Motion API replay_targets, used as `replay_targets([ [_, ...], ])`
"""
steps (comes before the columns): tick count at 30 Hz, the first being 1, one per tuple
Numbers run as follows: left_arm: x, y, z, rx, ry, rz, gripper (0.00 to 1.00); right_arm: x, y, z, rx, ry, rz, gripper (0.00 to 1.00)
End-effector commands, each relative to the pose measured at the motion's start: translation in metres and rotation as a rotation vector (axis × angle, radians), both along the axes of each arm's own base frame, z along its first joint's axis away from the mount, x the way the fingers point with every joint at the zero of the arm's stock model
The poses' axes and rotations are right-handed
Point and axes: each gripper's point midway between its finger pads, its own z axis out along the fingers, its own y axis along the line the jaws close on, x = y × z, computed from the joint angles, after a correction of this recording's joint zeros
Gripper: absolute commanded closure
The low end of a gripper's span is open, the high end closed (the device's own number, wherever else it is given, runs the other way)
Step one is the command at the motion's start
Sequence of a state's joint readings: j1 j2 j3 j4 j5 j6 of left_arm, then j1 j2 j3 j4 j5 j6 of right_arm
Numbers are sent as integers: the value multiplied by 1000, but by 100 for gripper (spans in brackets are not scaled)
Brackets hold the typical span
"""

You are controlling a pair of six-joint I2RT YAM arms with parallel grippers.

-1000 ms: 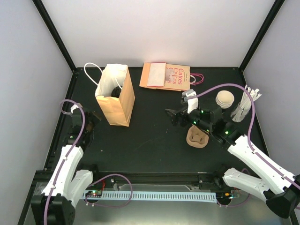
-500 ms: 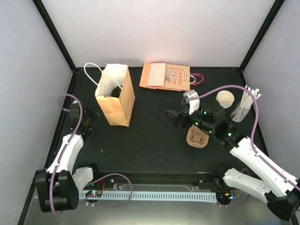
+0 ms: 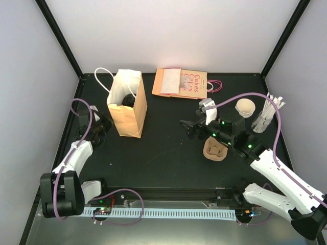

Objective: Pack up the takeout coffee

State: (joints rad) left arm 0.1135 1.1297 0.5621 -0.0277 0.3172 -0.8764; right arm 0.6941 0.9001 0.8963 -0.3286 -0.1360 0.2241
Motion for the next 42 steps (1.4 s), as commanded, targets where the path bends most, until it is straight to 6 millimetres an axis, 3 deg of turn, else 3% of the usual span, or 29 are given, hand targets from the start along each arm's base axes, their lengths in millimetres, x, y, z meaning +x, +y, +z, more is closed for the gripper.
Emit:
replay_targets([
  [1, 5, -20, 12, -56, -41, -72, 98, 1, 2, 0, 16, -3, 4, 0],
  [8, -3, -41, 9, -89, -27, -94, 98, 8, -3, -14, -21, 29, -43, 0],
  [23, -3, -40, -19, -49, 35, -88, 98, 9, -3, -24, -37, 59, -49, 0],
  [32, -2, -61, -27, -64, 49, -130, 98, 15, -5, -28, -63, 66, -79, 0],
  [39, -4, -83, -33, -66, 63, -169, 98, 28, -19, -32, -91, 59, -157, 0],
  [42, -4, -86, -31, -58, 59, -177, 98, 39, -35, -32, -113, 55, -225, 0],
])
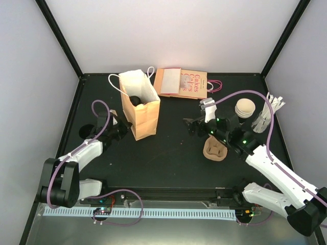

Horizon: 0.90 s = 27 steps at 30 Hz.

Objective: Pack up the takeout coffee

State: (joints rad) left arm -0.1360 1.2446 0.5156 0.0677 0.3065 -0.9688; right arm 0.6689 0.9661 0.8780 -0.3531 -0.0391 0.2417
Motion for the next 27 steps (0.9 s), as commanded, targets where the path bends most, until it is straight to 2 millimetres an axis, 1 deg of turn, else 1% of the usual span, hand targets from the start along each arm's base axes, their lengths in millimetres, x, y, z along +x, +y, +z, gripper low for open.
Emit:
replay_targets([
  [1, 7, -1, 11, 20, -45, 13, 99, 20, -30, 5, -29, -20, -138, 0],
  [5, 5, 18, 28, 150, -83, 51, 98, 39, -71, 4, -28, -35, -339, 0],
  [7, 1, 30, 38, 214, -103, 81, 98, 44, -91, 5, -48, -68, -441, 0],
  [9, -4, 41, 50, 266, -134, 110, 98, 44, -101, 9, -46, -103, -492, 0],
  [11, -10, 51, 65, 325, -162, 131, 93, 43, -101, 10, -45, -130, -479, 0],
  [12, -12, 57, 71, 359, -167, 146, 88, 42, -99, 11, -48, -142, -464, 0],
  [15, -19, 70, 88, 442, -203, 175, 63, 41, -99, 11, -77, -170, -440, 0],
  [17, -21, 73, 99, 481, -251, 170, 42, 43, -101, 7, -114, -204, -443, 0],
  [19, -21, 75, 110, 525, -301, 153, 15, 46, -105, 7, -127, -248, -466, 0],
  [20, -21, 75, 113, 536, -317, 151, 5, 47, -107, 7, -124, -265, -474, 0],
  [21, -22, 74, 118, 547, -340, 137, 2, 47, -107, 10, -118, -288, -476, 0],
  [24, -25, 70, 132, 575, -424, 117, 1, 42, -105, 22, -92, -364, -449, 0],
  [25, -27, 70, 135, 587, -451, 119, 1, 41, -103, 25, -88, -388, -431, 0],
  [27, -30, 78, 138, 617, -479, 158, 1, 38, -101, 30, -87, -445, -407, 0],
])
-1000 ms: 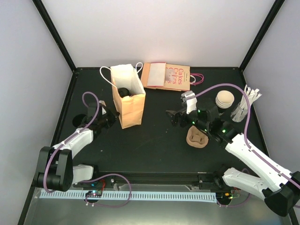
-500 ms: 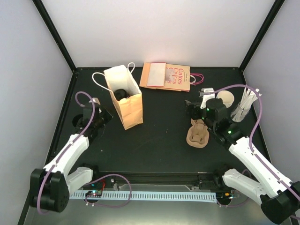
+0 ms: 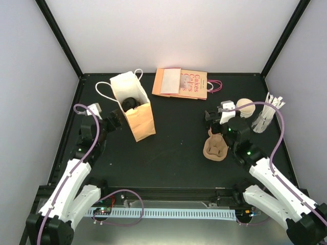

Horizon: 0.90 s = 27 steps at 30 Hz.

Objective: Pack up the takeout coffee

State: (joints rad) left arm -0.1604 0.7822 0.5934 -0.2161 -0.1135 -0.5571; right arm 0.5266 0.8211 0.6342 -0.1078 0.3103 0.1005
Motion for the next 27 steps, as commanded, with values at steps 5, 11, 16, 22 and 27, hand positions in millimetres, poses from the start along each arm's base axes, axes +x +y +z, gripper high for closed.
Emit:
replay_targets([
  [5, -9, 45, -15, 35, -4, 232, 1, -3, -3, 43, 16, -214, 13, 0],
  [11, 8, 33, -73, -140, 220, 160, 60, 4, -5, 30, 64, -89, -39, 0],
  [16, 24, 28, -83, -150, 308, 133, 99, 3, -1, 22, 123, -26, -38, 0],
  [22, 43, 18, -85, -173, 336, 78, 98, 3, 3, 13, 126, -4, -22, 0],
  [27, 58, 12, -92, -194, 359, 47, 98, 3, 2, 12, 111, -4, -21, 0],
])
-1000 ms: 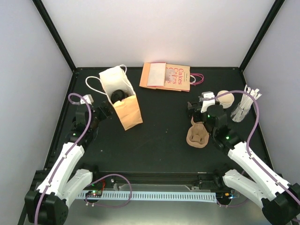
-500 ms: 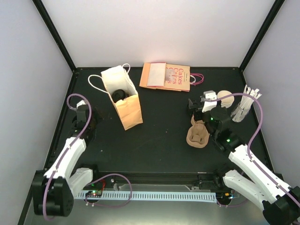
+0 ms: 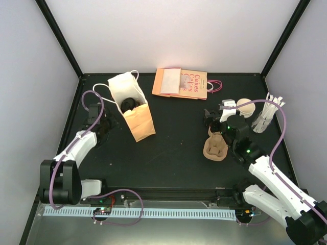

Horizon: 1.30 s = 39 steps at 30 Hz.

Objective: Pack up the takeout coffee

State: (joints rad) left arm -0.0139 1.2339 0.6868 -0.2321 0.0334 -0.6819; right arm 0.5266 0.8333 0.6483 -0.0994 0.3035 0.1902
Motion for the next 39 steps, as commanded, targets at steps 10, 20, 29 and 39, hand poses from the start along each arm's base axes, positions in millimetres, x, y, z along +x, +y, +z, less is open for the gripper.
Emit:
replay_targets([
  [10, 53, -10, -20, -201, 47, -42, 98, -2, 6, 13, 40, -18, 43, 0],
  [20, 78, -11, -48, -313, 88, -23, 98, -5, 9, 15, 72, -14, 62, 0],
  [29, 95, -33, -73, -406, 124, -76, 99, -4, 6, 4, 72, 34, 51, 0],
  [39, 108, -67, -85, -461, 147, -138, 98, -2, 5, -1, 73, 59, 53, 0],
])
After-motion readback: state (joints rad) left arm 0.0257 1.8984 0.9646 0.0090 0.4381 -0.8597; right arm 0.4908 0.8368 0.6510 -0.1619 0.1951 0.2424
